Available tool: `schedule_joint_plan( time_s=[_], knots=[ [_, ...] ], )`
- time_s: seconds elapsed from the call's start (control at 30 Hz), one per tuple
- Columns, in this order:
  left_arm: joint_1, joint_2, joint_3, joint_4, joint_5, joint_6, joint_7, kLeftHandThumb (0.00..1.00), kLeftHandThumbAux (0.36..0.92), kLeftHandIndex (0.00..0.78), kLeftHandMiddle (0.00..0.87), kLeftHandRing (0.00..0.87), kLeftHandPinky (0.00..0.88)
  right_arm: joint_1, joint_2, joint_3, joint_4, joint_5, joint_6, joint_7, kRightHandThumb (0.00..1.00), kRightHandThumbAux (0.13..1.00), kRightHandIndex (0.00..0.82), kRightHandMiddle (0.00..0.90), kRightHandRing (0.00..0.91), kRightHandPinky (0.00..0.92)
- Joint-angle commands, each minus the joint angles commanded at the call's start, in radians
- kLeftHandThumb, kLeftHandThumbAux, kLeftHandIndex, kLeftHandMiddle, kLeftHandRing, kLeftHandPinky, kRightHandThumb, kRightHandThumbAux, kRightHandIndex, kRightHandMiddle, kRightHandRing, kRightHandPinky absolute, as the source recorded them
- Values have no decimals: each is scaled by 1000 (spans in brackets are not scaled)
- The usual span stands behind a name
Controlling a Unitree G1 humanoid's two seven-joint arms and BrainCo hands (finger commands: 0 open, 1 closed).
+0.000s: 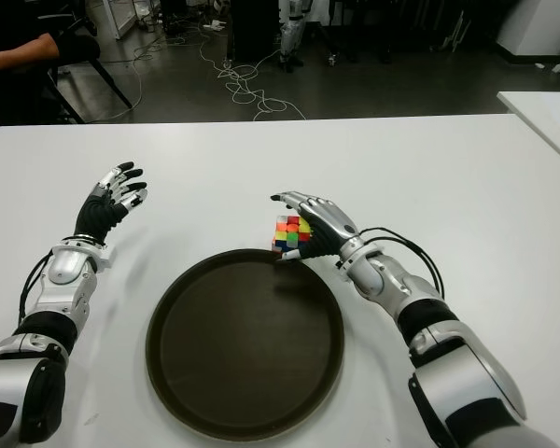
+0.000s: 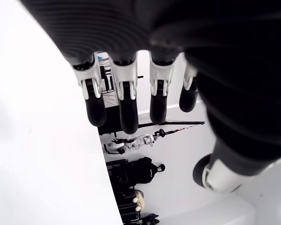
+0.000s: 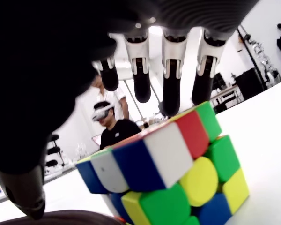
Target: Pick up the Rubik's Cube and put it in the plate
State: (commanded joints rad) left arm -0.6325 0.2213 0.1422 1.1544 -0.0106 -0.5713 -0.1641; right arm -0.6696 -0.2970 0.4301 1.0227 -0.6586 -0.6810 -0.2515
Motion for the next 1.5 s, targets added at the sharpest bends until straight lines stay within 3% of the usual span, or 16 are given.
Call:
schedule_joint_plan(
  time_s=[0.83,1.27,1.5],
  knots=[
    [-2,2,2,0,-5,-4,-12,216,664,98,162,171,187,32,6,-4,-99,16,123,79,0,659,135,169,195,208],
    [-4,6,3,7,-4,-5,-9,225,651,110,173,179,192,36,7,-3,-114,14,120,69,0,659,134,185,227,264],
    [-3,7,5,3,-9,-5,-22,239,644,115,176,187,201,39,8,-5,-121,9,130,50,0,664,137,182,218,240]
  ],
)
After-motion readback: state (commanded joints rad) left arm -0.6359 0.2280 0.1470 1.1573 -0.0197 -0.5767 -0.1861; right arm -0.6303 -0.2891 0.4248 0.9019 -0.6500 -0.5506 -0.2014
